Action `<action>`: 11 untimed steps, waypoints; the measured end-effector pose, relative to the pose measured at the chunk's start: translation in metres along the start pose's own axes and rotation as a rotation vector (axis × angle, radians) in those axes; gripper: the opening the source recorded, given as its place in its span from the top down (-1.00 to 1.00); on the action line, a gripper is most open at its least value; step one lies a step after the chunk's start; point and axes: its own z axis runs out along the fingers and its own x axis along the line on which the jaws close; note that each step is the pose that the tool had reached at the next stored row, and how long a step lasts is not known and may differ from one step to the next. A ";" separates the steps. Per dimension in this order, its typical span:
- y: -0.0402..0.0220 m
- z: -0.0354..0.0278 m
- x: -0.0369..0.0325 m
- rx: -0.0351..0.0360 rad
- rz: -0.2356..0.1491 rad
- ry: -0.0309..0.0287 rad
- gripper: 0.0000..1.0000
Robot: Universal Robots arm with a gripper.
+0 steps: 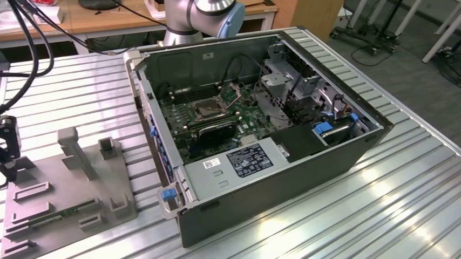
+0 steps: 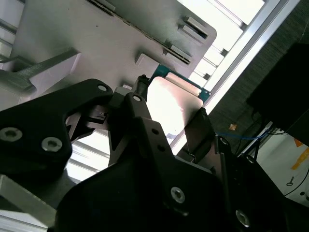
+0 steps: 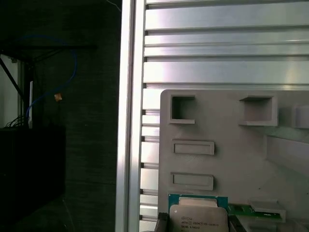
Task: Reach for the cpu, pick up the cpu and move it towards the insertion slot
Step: 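Pick up the cpu and move it towards the insertion slot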
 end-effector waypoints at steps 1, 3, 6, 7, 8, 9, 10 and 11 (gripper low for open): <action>0.0000 -0.0003 0.0000 0.0012 0.000 0.0001 -0.09; -0.0001 -0.0011 0.0000 0.0032 0.000 0.0003 -0.09; -0.0003 -0.0027 0.0000 0.0049 0.000 0.0003 -0.09; -0.0003 -0.0031 0.0001 0.0053 0.000 0.0003 -0.09; -0.0003 -0.0036 0.0000 0.0057 0.000 0.0004 -0.09; -0.0004 -0.0041 0.0000 0.0061 0.000 0.0004 -0.09; -0.0004 -0.0044 0.0000 0.0064 0.000 0.0003 -0.09; -0.0004 -0.0047 0.0000 0.0067 0.000 0.0003 -0.09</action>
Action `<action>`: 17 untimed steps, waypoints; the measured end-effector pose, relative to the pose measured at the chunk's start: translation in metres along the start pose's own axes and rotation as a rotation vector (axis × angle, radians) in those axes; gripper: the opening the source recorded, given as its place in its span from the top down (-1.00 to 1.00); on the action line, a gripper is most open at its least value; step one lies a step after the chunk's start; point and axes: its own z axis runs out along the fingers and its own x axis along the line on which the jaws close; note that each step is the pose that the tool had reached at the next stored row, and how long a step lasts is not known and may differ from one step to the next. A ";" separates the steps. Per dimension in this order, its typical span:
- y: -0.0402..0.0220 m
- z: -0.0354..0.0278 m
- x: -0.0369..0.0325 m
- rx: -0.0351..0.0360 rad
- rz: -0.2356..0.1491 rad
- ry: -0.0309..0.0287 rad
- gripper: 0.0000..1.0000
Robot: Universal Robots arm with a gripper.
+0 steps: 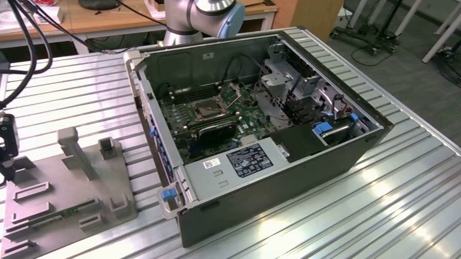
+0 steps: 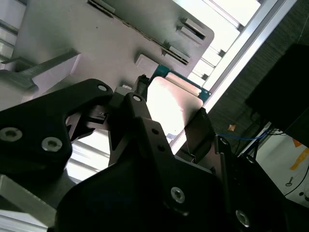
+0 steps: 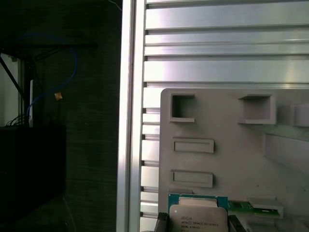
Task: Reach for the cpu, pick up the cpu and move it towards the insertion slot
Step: 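Pick up the cpu and move it towards the insertion slot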
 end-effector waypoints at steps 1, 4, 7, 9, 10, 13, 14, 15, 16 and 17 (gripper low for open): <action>0.0000 -0.0003 0.0000 0.0003 0.000 0.0001 -0.09; -0.0001 -0.0010 0.0000 0.0013 0.000 0.0001 -0.09; -0.0002 -0.0017 0.0000 0.0024 0.000 0.0001 -0.09; -0.0002 -0.0022 0.0000 0.0033 0.000 0.0002 -0.09; -0.0002 -0.0024 0.0000 0.0037 0.000 0.0003 -0.09; -0.0003 -0.0030 0.0000 0.0042 0.000 0.0002 -0.09; -0.0003 -0.0031 0.0000 0.0046 0.000 0.0001 -0.09; -0.0003 -0.0031 0.0000 0.0048 0.000 0.0003 -0.09; -0.0003 -0.0031 0.0000 0.0048 0.000 0.0003 -0.09; -0.0003 -0.0031 0.0000 0.0048 0.000 0.0003 -0.09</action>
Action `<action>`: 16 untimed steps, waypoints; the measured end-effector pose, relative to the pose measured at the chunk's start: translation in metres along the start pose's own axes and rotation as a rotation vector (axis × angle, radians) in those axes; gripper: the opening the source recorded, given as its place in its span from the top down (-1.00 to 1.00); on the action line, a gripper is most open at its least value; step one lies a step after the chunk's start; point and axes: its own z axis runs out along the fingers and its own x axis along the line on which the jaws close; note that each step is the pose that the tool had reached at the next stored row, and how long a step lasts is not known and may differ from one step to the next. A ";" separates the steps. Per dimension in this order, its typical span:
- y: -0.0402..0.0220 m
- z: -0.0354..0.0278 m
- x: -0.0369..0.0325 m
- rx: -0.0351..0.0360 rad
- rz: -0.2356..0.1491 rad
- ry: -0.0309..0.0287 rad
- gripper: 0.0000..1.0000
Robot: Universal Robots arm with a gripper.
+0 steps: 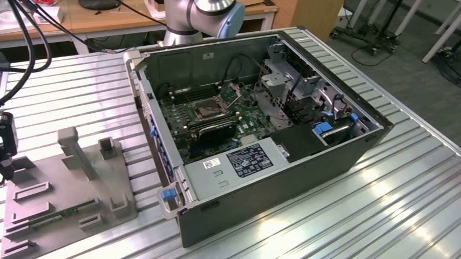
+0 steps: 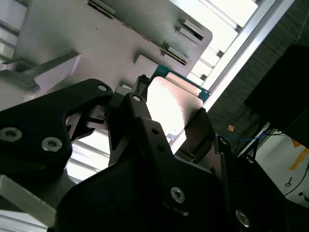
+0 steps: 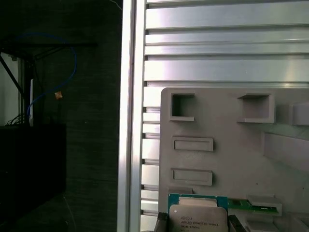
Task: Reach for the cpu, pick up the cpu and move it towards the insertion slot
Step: 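Pick up the cpu and move it towards the insertion slot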
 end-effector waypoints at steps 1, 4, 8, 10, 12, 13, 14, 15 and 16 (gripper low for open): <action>0.0000 0.0000 0.0000 0.0000 0.000 0.0000 -0.09; 0.0000 0.0000 0.0000 0.0000 0.000 0.0000 -0.09; 0.0001 0.0000 0.0000 -0.0007 0.000 -0.0001 -0.09; 0.0001 -0.0001 0.0000 -0.0063 0.000 -0.0001 -0.09; 0.0000 0.0001 0.0000 -0.0170 -0.001 -0.0009 -0.09; 0.0001 -0.0002 0.0001 -0.0195 -0.001 -0.0008 -0.09; 0.0000 -0.0007 0.0001 -0.0198 -0.001 -0.0009 -0.09; -0.0001 -0.0015 0.0000 -0.0199 -0.001 -0.0007 -0.09; -0.0002 -0.0024 0.0000 -0.0200 -0.001 -0.0008 -0.09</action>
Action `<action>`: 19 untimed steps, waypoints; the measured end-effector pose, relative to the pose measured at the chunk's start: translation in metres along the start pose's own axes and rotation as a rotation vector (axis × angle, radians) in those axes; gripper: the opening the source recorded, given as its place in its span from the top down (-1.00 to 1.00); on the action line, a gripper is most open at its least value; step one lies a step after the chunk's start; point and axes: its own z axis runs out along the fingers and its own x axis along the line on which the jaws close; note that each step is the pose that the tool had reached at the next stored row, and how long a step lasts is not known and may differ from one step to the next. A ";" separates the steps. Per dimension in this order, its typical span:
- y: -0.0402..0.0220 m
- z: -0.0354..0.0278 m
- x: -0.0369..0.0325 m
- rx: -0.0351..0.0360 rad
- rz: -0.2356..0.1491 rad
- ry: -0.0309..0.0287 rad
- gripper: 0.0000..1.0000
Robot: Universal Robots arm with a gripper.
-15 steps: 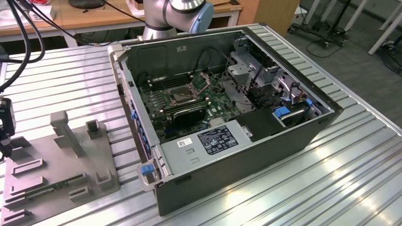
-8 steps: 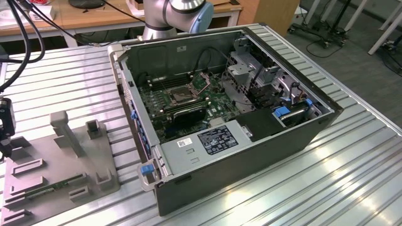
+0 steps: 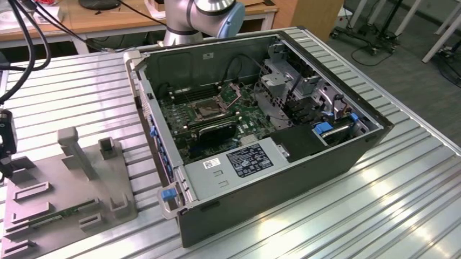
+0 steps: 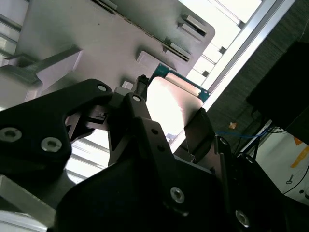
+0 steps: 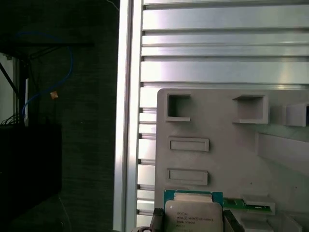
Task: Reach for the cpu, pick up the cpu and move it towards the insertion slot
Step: 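Pick up the cpu and move it towards the insertion slot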
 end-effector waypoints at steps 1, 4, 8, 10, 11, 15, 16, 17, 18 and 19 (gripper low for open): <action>-0.0002 -0.0017 0.0000 -0.0001 0.000 -0.0002 -0.09; -0.0006 -0.0073 0.0001 -0.0001 0.000 0.0000 -0.09; -0.0010 -0.0125 0.0001 -0.0002 0.000 -0.0001 -0.09; -0.0012 -0.0148 0.0001 -0.0001 0.000 0.0000 -0.09; -0.0013 -0.0160 0.0001 -0.0002 0.000 0.0000 -0.09; -0.0016 -0.0206 0.0001 -0.0002 0.000 -0.0001 -0.09; -0.0017 -0.0218 0.0001 -0.0002 0.000 -0.0001 -0.09; -0.0018 -0.0228 0.0001 -0.0003 0.000 -0.0001 -0.09; -0.0019 -0.0237 0.0001 -0.0006 0.000 -0.0001 -0.09; -0.0019 -0.0246 0.0001 -0.0012 0.000 -0.0001 -0.09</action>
